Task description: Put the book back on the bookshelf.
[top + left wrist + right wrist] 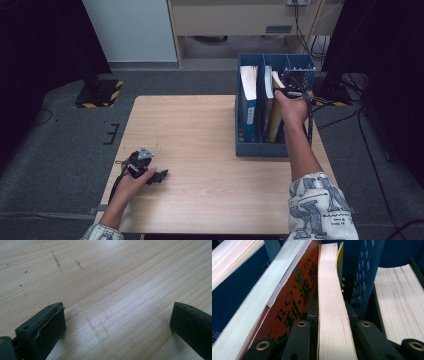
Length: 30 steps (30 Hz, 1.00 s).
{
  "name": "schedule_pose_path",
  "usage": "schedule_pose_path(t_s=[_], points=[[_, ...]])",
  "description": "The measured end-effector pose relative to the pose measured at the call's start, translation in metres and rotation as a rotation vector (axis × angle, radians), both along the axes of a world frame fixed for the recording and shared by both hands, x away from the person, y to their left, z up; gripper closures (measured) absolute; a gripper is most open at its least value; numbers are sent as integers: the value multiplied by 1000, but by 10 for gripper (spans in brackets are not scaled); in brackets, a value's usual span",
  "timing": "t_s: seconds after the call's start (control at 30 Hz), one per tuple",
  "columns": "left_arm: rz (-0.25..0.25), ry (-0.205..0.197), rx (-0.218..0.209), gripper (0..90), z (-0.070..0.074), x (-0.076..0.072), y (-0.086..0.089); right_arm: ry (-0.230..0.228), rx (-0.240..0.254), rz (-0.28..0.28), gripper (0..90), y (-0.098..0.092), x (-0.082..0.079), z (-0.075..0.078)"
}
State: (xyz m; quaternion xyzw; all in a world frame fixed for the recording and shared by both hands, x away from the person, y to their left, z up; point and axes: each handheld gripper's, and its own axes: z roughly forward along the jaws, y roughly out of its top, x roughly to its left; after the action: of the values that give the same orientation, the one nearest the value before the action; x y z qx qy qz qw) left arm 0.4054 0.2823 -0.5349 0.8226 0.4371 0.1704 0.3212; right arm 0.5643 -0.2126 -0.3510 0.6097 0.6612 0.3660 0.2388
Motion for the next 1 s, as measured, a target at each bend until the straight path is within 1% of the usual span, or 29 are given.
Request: schedule_pose_path(t_s=[0.43,0.63,0.77,0.9,1.0], points=[[0,0,0,0,0,0,0,-2,-9,18,735,3,-3,-1],[0,0,0,0,0,0,0,15,-21,24,725,4,-5,0],[0,0,0,0,0,0,0,23,-20,30,715,4,-6,1],[0,0,0,0,0,0,0,20,-18,30,707,3,-7,3],[0,1,1,0,0,0,0,31,-21,45,707,3,-7,5]])
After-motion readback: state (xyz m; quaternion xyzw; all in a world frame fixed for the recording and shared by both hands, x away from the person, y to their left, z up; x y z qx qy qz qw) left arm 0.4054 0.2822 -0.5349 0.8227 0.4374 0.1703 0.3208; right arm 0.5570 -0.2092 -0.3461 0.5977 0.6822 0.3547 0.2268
